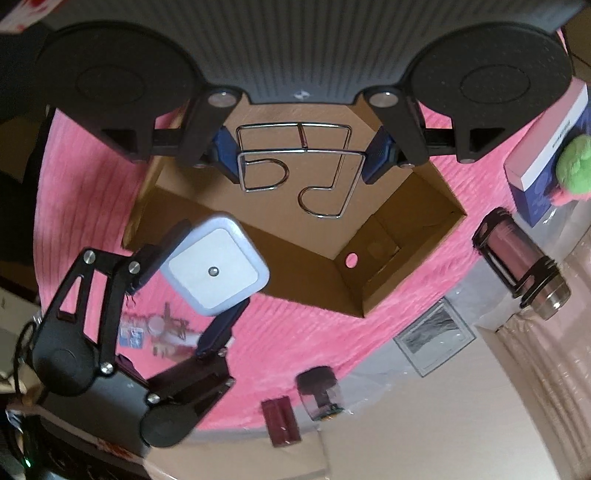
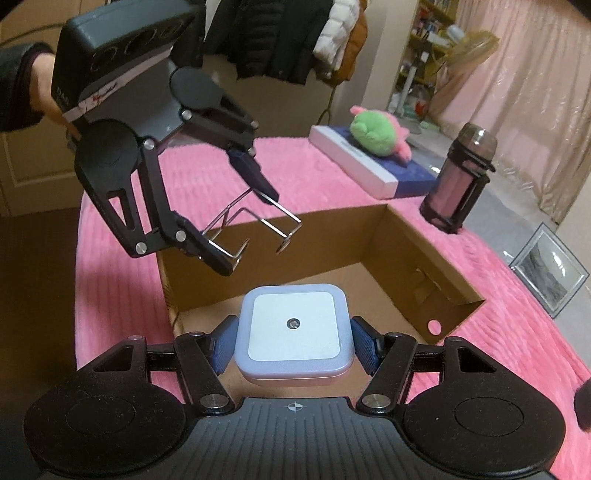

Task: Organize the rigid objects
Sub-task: 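Carry the wire holder and night light into the cardboard box with both tools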

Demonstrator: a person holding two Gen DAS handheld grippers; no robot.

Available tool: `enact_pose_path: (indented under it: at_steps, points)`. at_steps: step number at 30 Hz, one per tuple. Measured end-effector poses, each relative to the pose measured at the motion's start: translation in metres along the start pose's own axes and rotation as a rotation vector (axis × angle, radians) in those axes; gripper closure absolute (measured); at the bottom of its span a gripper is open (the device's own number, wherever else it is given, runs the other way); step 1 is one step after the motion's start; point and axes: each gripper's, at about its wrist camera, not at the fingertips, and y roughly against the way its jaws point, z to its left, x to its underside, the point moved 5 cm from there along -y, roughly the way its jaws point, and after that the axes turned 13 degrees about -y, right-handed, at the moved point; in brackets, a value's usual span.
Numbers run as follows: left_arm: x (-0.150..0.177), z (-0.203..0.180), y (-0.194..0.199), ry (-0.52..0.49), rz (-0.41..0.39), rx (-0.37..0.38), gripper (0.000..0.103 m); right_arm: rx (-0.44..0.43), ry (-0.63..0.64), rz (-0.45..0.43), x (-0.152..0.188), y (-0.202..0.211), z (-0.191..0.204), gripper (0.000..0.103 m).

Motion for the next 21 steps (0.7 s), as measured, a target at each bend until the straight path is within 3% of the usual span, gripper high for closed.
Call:
enact_pose_path:
  at_steps: [21]
  points:
    - [0.018,-0.009,-0.082,-0.254,0.139,0.182,0.038,-0.035,0.175,0.304,0.014,-0.081,-0.011,0.041]
